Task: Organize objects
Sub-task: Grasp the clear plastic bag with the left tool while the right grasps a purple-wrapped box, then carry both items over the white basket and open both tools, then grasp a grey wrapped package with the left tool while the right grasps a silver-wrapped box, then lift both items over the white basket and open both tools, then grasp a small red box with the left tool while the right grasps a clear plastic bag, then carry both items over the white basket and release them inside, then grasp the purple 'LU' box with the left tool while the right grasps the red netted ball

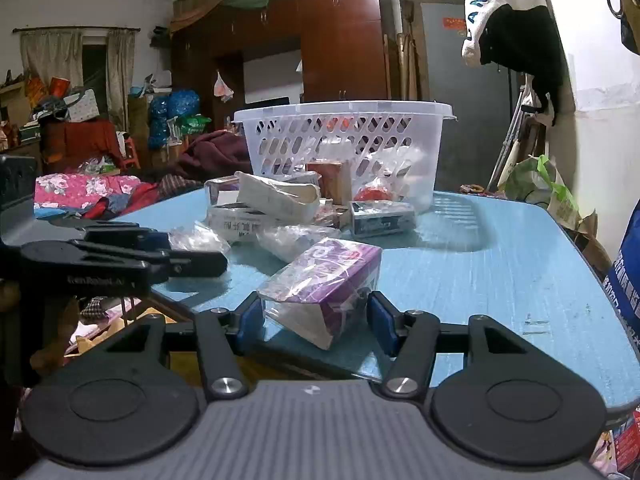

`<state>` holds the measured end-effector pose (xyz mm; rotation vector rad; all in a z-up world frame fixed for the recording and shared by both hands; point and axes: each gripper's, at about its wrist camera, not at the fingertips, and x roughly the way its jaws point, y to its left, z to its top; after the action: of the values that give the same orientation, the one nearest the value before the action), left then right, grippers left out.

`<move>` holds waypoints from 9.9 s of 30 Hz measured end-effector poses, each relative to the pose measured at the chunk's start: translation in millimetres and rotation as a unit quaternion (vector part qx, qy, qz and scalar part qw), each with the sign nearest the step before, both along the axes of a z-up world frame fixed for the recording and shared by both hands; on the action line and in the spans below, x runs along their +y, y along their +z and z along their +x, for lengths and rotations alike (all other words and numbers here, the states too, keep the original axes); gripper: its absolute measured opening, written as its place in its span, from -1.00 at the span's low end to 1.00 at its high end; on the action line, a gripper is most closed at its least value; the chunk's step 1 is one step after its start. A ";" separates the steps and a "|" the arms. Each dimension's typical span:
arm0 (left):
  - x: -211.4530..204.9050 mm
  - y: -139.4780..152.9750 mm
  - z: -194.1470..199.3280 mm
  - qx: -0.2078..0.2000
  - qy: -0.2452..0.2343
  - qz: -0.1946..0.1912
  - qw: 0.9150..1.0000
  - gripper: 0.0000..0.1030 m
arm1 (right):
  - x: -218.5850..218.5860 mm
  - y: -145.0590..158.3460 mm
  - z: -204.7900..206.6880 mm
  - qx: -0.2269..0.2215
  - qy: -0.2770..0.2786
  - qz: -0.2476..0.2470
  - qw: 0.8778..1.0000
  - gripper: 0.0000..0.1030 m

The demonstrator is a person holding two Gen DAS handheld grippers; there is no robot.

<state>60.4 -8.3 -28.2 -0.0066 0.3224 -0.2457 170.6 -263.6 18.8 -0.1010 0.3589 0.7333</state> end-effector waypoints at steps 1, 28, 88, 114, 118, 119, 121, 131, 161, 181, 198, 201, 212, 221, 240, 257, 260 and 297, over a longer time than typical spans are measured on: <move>1.1 0.5 -1.8 -0.005 0.002 0.000 1.000 -0.08 | -1.2 0.5 -0.3 -0.003 -0.002 0.000 1.000 0.16; 79.0 151.4 108.8 -0.079 0.074 -0.062 0.992 -0.08 | 51.2 126.2 95.0 -0.171 -0.008 0.025 0.985 0.13; 52.8 44.6 43.1 -0.045 0.106 -0.043 0.992 0.68 | 57.1 25.5 152.6 0.094 -0.065 -0.082 0.990 0.38; 64.4 36.3 36.0 -0.117 0.064 -0.070 0.989 0.68 | 5.8 44.4 100.6 -0.079 -0.086 0.103 0.988 0.36; 61.4 86.8 39.9 -0.150 0.049 -0.053 0.986 0.68 | 0.3 71.7 92.2 -0.134 -0.090 0.148 0.976 0.37; 59.5 104.3 48.8 -0.149 0.047 -0.043 0.987 0.68 | 3.0 84.3 96.9 -0.137 -0.081 0.153 0.975 0.37; 56.9 136.0 72.1 -0.147 0.051 -0.030 0.987 0.68 | 17.0 113.8 110.9 -0.151 -0.072 0.147 0.975 0.36; 73.6 157.2 207.2 -0.010 0.101 -0.030 0.994 1.00 | 103.0 144.0 185.5 -0.153 -0.078 -0.005 0.985 1.00; 112.7 54.1 114.2 0.076 0.074 0.001 0.994 0.19 | 59.8 15.5 91.6 0.058 0.119 -0.045 0.990 0.29; 110.4 44.4 132.8 0.117 0.088 -0.017 0.989 -0.36 | 22.9 13.4 124.6 0.076 0.067 0.040 0.994 -0.29; 129.9 50.1 103.0 0.013 0.028 -0.120 0.992 -0.41 | 12.1 14.8 104.8 0.002 0.019 0.069 0.997 -0.30; 132.2 44.6 98.8 0.007 0.006 -0.139 0.990 -0.41 | 11.2 15.5 107.4 0.001 0.016 0.074 0.997 -0.30; 116.4 62.9 67.8 -0.071 0.015 -0.119 0.990 -0.41 | 5.4 28.9 99.4 -0.009 0.019 0.118 0.993 -0.30; 82.0 163.6 124.0 -0.078 0.038 -0.103 0.991 -0.41 | 83.4 152.0 133.6 -0.113 -0.002 0.030 0.993 -0.30; 68.7 110.9 89.6 -0.015 0.066 0.016 0.998 0.52 | 54.7 107.2 116.8 -0.069 0.012 0.031 0.997 1.00; 66.9 43.9 144.1 0.120 0.079 0.029 0.989 0.53 | 72.7 26.0 190.0 0.136 -0.010 -0.013 0.991 0.13; 74.7 40.8 145.4 0.128 0.086 0.012 0.988 0.53 | 72.3 23.3 184.7 0.128 -0.004 -0.027 0.991 -0.01; 97.0 49.7 101.6 -0.047 0.021 -0.091 0.994 0.13 | 50.2 38.6 136.2 -0.048 0.015 0.076 0.996 -0.06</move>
<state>162.0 88.8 21.5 -0.1815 0.2045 -0.2320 306.8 -213.3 57.4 0.0010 0.2091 0.7800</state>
